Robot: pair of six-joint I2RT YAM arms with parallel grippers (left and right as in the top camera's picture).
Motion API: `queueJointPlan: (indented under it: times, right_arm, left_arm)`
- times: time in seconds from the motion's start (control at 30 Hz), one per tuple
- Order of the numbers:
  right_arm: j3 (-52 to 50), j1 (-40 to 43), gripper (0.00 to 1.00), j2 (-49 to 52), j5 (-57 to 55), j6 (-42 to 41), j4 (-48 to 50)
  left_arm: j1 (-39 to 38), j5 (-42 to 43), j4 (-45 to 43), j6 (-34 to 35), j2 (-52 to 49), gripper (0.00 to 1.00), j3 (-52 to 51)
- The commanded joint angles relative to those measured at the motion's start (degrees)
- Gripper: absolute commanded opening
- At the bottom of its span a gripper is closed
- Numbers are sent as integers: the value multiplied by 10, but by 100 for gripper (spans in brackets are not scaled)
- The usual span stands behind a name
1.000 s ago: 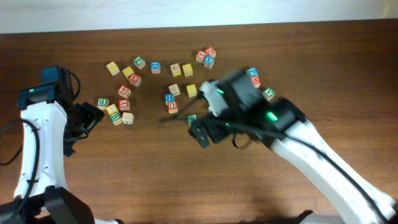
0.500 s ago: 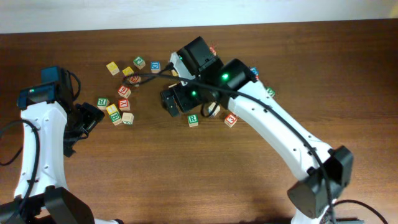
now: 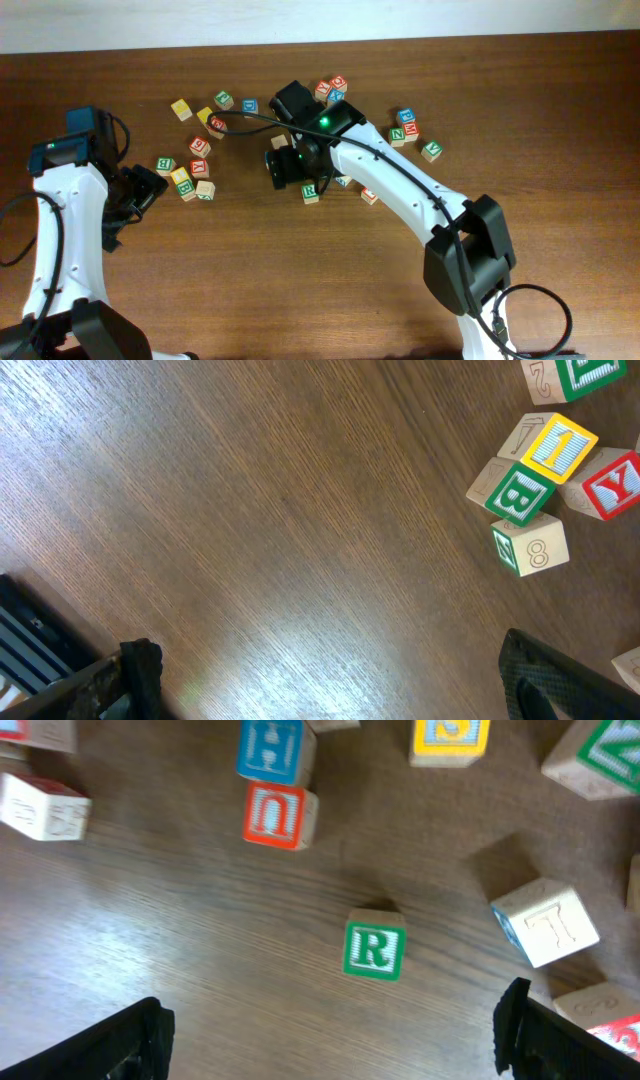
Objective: Spell out RSS
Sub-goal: 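Reach the right gripper to the green R block at center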
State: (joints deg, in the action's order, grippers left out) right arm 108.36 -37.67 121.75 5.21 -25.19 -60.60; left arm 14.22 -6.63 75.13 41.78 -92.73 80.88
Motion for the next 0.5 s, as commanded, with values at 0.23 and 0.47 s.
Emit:
queueJointPlan:
  times: [0.23,0.47]
  right_arm:
    - [-2,-16,95,74,-13,-28,-20]
    - [-2,-32,90,90,-46,-28,-12]
  left_arm:
    - [2,-2,-1,-5,-3,99,-4]
    - [2,-2,-1,-5,-3,99,-4]
